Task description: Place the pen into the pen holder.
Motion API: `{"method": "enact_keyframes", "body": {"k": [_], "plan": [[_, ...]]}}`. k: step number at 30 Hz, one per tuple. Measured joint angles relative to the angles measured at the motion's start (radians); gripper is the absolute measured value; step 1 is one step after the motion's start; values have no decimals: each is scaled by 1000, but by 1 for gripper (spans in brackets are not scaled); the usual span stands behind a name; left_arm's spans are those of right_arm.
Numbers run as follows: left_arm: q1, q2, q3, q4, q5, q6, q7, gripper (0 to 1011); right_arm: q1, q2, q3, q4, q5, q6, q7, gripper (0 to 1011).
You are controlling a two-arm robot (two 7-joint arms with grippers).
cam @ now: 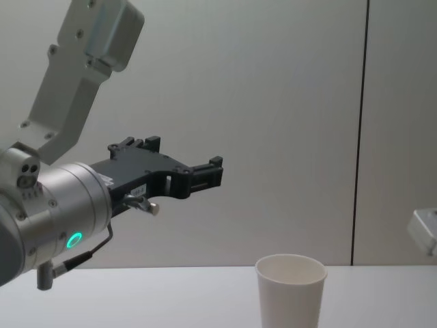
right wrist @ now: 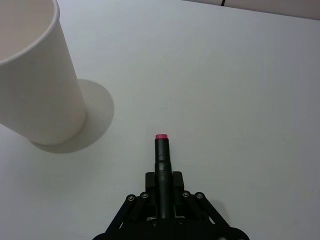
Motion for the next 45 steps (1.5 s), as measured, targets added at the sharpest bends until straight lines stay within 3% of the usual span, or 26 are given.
{"method": "enact_keyframes", "body": {"k": [9, 20, 32, 45], "plan": [[0, 0, 0, 0, 0, 0, 0, 1004, -6, 1, 0, -7, -9, -22, 5, 185], [0, 0, 0, 0, 0, 0, 0, 1004, -28, 7, 3, -64, -14, -103, 5, 184], [0, 0, 0, 0, 0, 0, 0, 1004, -55, 16, 6, -140, -18, -235, 1, 184], [0, 0, 0, 0, 0, 0, 0, 1004, -76, 19, 7, -206, -19, -414, 3, 184]]}}
